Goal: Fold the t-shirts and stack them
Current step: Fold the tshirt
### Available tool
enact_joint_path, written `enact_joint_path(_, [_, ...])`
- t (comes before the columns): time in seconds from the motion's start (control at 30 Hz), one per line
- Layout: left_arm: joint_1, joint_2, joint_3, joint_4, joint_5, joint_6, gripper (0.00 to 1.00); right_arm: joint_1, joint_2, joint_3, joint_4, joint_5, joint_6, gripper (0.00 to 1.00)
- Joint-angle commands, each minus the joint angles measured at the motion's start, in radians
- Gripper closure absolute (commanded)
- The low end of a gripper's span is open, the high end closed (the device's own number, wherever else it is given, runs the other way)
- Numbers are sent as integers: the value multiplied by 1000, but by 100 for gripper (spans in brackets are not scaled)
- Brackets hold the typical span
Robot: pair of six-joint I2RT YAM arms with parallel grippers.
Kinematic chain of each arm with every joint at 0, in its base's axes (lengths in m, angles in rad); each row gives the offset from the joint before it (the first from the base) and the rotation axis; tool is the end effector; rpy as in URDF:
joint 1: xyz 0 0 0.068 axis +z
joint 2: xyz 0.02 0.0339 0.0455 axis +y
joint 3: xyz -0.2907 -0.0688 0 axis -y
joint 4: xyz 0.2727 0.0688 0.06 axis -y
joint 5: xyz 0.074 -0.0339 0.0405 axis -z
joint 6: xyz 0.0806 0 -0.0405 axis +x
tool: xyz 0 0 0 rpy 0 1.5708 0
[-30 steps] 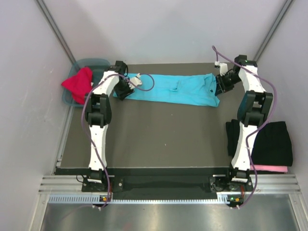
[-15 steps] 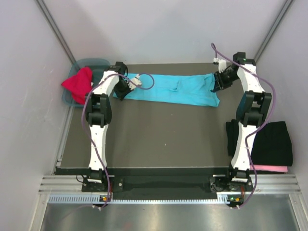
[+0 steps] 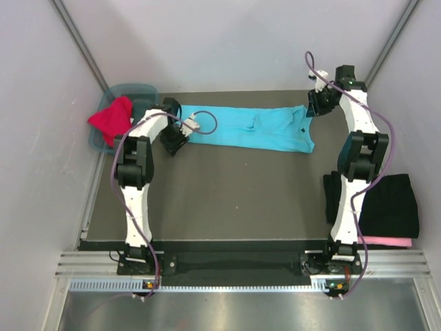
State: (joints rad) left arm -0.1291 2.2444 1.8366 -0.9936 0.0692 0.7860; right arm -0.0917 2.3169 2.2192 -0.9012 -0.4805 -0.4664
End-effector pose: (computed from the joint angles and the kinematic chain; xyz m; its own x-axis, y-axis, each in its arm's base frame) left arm 0.4966 -0.0701 0.1354 -0.5917 0.7886 -0.1674 0.7905 0.6083 0.0711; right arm 0.5743 -0.0154 0.2378 -0.6724 -0.3386 -0.6582 -0.5265 0.8438 0.1038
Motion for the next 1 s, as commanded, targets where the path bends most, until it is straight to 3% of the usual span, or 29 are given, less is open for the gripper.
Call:
enact_joint_path(0.0, [3,33,103,101,-101,-120,60,29,-40,8,62,-18,11,67])
enact_joint_path(0.17, [26,162,378,32,-115,-254,60,29,-83,-70,85,-13,11,67])
enact_joint_path(0.27, [26,204,440,52,-150,-275,61,29,-97,-108,90,-26,20,67])
enact_joint_path(0.63, [37,248,460,47,-187,-241,64,29,-100,-119,88,-7,17,66])
enact_joint_path(0.97, [65,296,455,-69,-161,-329,61,35,-91,-101,81,-3,21,66])
